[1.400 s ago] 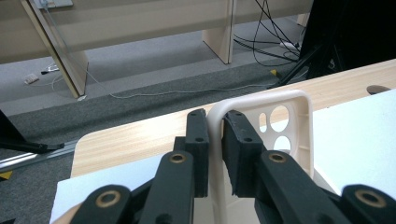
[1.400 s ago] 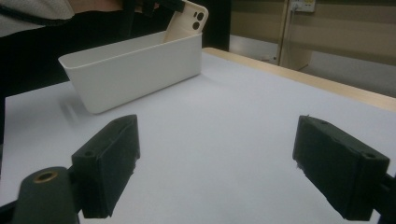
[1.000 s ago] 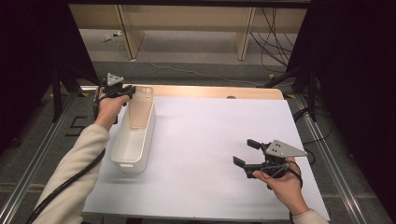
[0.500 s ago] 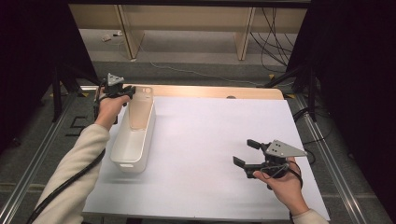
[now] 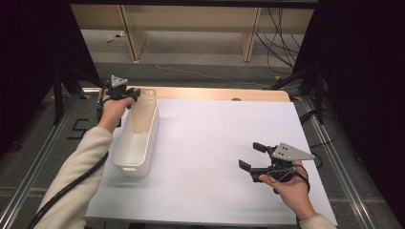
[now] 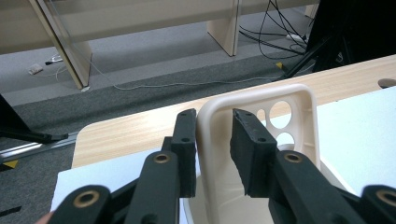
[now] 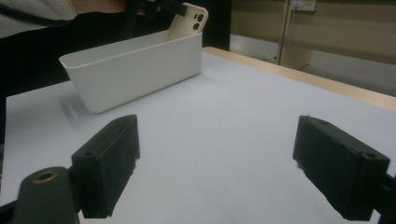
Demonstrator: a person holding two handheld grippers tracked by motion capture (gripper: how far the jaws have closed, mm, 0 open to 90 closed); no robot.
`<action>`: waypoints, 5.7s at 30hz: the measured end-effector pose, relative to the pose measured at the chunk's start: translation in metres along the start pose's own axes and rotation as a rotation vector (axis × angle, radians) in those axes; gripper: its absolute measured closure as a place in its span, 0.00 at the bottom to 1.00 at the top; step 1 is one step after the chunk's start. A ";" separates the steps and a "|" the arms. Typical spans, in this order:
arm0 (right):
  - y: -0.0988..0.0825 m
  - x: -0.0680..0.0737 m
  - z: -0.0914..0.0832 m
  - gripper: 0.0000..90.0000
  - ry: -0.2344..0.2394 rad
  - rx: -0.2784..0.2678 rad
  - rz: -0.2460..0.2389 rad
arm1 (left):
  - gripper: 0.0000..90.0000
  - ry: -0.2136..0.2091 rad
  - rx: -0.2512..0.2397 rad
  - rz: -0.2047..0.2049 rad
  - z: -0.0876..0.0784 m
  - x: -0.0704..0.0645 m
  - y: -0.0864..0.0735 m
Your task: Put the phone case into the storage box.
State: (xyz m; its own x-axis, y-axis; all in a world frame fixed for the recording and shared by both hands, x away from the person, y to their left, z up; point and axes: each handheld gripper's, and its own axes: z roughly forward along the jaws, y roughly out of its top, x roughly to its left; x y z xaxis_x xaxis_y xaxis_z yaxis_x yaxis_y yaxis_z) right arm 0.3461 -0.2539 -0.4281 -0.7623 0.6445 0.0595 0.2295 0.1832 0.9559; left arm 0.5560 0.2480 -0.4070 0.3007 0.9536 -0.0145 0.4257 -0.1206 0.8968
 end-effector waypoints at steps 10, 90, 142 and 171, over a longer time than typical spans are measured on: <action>0.000 0.002 0.000 0.18 0.008 0.013 0.019 | 0.73 0.004 0.001 0.001 0.002 0.001 -0.002; 0.000 0.003 -0.001 0.18 0.015 0.021 0.017 | 0.72 0.059 0.024 -0.014 -0.013 0.004 0.002; 0.001 0.002 -0.001 0.18 0.021 0.006 0.024 | 0.02 -0.037 -0.075 0.059 -0.069 -0.020 -0.001; 0.002 0.003 -0.001 0.18 0.011 0.010 0.017 | 0.02 -0.149 -0.132 0.077 -0.104 -0.046 -0.010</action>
State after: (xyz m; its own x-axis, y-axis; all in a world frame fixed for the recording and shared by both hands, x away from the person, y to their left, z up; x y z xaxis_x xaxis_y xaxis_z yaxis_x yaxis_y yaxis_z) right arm 0.3436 -0.2526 -0.4259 -0.7647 0.6396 0.0786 0.2480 0.1795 0.9520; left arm 0.4491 0.2341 -0.3695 0.4550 0.8905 -0.0004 0.2844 -0.1449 0.9477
